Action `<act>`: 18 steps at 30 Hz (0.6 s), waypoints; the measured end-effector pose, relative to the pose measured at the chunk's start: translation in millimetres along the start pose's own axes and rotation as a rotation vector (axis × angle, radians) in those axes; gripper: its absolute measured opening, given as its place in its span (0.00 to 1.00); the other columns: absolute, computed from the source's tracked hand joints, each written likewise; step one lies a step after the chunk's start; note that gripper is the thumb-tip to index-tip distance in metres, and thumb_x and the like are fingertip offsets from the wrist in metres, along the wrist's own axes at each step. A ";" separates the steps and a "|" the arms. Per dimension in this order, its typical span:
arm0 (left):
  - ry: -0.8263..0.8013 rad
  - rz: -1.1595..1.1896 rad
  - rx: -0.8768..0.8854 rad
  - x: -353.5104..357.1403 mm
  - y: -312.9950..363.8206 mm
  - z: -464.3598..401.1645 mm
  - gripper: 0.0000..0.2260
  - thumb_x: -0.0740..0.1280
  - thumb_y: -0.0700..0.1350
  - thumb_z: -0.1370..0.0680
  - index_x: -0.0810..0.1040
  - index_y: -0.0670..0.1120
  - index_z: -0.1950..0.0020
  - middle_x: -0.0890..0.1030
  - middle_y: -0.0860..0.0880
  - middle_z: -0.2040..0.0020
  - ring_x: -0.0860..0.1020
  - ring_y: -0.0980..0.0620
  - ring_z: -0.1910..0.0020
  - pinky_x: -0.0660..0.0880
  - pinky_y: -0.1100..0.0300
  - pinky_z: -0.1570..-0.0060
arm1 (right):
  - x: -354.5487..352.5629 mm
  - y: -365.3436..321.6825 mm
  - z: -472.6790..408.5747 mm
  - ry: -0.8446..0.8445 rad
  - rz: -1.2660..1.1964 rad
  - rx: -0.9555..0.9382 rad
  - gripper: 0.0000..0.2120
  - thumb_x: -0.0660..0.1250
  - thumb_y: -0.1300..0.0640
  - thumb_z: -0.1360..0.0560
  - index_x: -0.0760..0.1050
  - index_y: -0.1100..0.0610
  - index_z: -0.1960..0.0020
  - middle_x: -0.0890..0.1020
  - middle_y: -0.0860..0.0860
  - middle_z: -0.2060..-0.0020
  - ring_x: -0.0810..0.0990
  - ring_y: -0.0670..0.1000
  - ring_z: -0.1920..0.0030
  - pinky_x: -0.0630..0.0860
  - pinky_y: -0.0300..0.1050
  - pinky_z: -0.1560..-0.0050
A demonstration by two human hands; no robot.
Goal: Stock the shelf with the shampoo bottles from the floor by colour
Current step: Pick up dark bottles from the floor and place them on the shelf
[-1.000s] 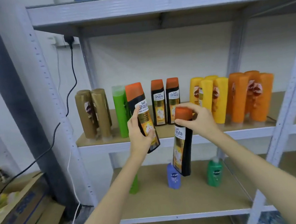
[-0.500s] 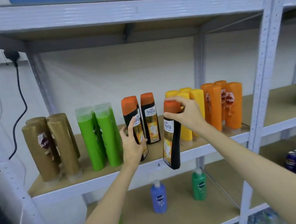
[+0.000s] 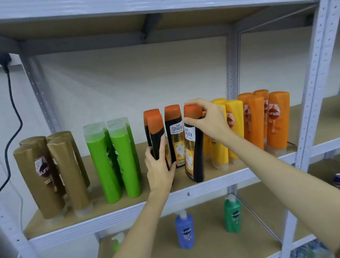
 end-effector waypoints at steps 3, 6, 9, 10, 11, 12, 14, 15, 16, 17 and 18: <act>-0.004 0.142 0.033 -2.2 -7.4 8.2 0.39 0.68 0.44 0.26 0.44 0.65 0.28 0.64 0.39 0.34 0.67 0.42 0.35 0.70 0.49 0.39 | 11.0 5.3 -6.5 -0.016 -0.005 0.016 0.18 0.73 0.55 0.31 0.75 0.48 0.43 0.80 0.45 0.48 0.77 0.43 0.53 0.77 0.35 0.53; -0.033 0.259 0.058 -3.7 -18.7 18.3 0.36 0.66 0.43 0.25 0.46 0.61 0.28 0.68 0.44 0.35 0.69 0.49 0.37 0.65 0.62 0.37 | 23.5 9.8 -11.2 -0.028 0.028 0.015 0.19 0.73 0.55 0.30 0.74 0.48 0.41 0.80 0.49 0.45 0.78 0.49 0.47 0.79 0.45 0.48; -0.053 0.285 0.029 -3.7 -23.9 20.6 0.36 0.67 0.43 0.25 0.47 0.61 0.28 0.70 0.46 0.37 0.72 0.53 0.46 0.64 0.69 0.45 | 35.2 8.8 -16.6 -0.049 0.049 0.000 0.19 0.72 0.56 0.30 0.74 0.51 0.40 0.79 0.50 0.43 0.78 0.52 0.44 0.78 0.47 0.46; -0.052 0.276 0.026 -3.5 -23.8 20.2 0.36 0.67 0.44 0.25 0.47 0.60 0.28 0.70 0.46 0.39 0.72 0.54 0.50 0.65 0.69 0.48 | 38.6 8.5 -18.5 -0.054 0.051 -0.004 0.19 0.72 0.56 0.30 0.74 0.51 0.40 0.79 0.50 0.42 0.78 0.53 0.44 0.77 0.46 0.45; -0.050 0.268 0.026 -3.2 -23.4 20.3 0.36 0.67 0.44 0.25 0.46 0.60 0.28 0.71 0.46 0.39 0.71 0.55 0.51 0.65 0.69 0.49 | 42.6 9.4 -19.9 -0.063 0.048 -0.001 0.19 0.72 0.56 0.29 0.74 0.52 0.39 0.79 0.50 0.42 0.77 0.53 0.43 0.76 0.44 0.44; -0.049 0.265 0.027 -2.7 -22.5 20.5 0.36 0.67 0.44 0.25 0.46 0.60 0.28 0.71 0.46 0.40 0.71 0.55 0.52 0.65 0.69 0.50 | 45.4 10.5 -20.7 -0.070 0.048 0.006 0.19 0.72 0.56 0.29 0.74 0.52 0.39 0.78 0.51 0.41 0.77 0.53 0.42 0.75 0.42 0.44; -0.039 0.266 0.017 -1.8 -21.7 21.3 0.36 0.68 0.44 0.25 0.47 0.60 0.28 0.70 0.46 0.40 0.72 0.52 0.51 0.66 0.69 0.49 | 50.2 14.9 -21.5 -0.074 0.055 0.027 0.20 0.72 0.56 0.30 0.74 0.53 0.39 0.78 0.51 0.41 0.77 0.53 0.41 0.73 0.41 0.45; -0.034 0.265 0.006 -1.2 -21.6 21.6 0.37 0.68 0.44 0.25 0.47 0.61 0.28 0.70 0.46 0.40 0.73 0.52 0.51 0.67 0.67 0.49 | 51.6 17.3 -21.5 -0.072 0.059 0.039 0.20 0.72 0.55 0.30 0.74 0.52 0.39 0.78 0.51 0.41 0.77 0.53 0.42 0.74 0.41 0.45; -0.029 0.262 -0.002 -1.2 -20.8 22.2 0.37 0.68 0.44 0.26 0.47 0.61 0.28 0.70 0.46 0.41 0.73 0.52 0.52 0.69 0.65 0.48 | 52.2 18.7 -21.1 -0.070 0.063 0.047 0.21 0.72 0.55 0.30 0.74 0.52 0.38 0.78 0.52 0.41 0.77 0.53 0.42 0.75 0.43 0.44; -0.024 0.256 -0.004 -1.2 -19.9 22.6 0.37 0.68 0.44 0.26 0.47 0.61 0.28 0.70 0.47 0.41 0.72 0.53 0.53 0.70 0.63 0.48 | 52.9 19.9 -21.4 -0.071 0.067 0.050 0.21 0.72 0.55 0.30 0.73 0.52 0.38 0.78 0.52 0.40 0.77 0.53 0.42 0.75 0.44 0.43; -0.019 0.248 -0.002 -1.6 -18.8 22.9 0.37 0.69 0.44 0.26 0.47 0.61 0.28 0.70 0.47 0.41 0.72 0.53 0.54 0.71 0.61 0.47 | 53.7 20.3 -21.8 -0.080 0.077 0.052 0.22 0.72 0.54 0.30 0.73 0.52 0.37 0.78 0.52 0.40 0.77 0.53 0.41 0.74 0.44 0.43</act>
Point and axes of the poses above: each hand's wrist, its own z-axis away from the middle knuckle, its own x-axis out of the palm, y = z × x, the point moved 9 cm from there along -z, towards the middle knuckle
